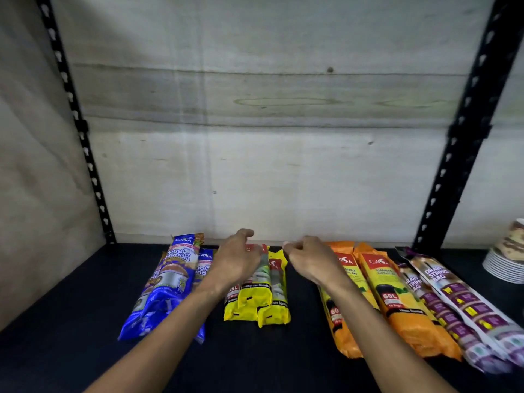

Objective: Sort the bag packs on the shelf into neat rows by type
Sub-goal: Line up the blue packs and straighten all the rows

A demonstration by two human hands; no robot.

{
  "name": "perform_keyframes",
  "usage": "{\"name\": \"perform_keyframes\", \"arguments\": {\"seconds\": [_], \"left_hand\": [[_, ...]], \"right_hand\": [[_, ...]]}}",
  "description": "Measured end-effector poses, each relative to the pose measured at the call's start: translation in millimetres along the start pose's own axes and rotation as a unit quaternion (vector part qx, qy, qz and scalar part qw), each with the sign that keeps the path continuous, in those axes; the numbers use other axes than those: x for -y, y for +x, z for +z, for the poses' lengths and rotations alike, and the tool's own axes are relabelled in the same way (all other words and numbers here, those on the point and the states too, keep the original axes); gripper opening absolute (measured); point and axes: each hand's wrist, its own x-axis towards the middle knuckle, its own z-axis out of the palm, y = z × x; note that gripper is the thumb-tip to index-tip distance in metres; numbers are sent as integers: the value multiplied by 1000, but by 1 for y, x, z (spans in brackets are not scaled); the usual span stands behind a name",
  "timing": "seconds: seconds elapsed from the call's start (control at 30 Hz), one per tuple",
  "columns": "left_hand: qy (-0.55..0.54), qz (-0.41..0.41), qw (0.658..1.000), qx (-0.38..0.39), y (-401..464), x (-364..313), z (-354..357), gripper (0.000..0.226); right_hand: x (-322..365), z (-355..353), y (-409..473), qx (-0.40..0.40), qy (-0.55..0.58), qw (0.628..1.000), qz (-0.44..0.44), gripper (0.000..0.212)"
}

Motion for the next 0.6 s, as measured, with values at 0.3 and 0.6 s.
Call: {"name": "perform_keyframes", "arguments": {"seconds": [0.3,0.6], "left_hand": [[-43,-6,980,196,-26,-57,88,58],[-103,-71,967,223,-27,-60,130,81]], "right_hand": [[-101,-79,-16,-39,-39,991,122,35],[-144,-78,-24,27,-23,989,141,42]]}}
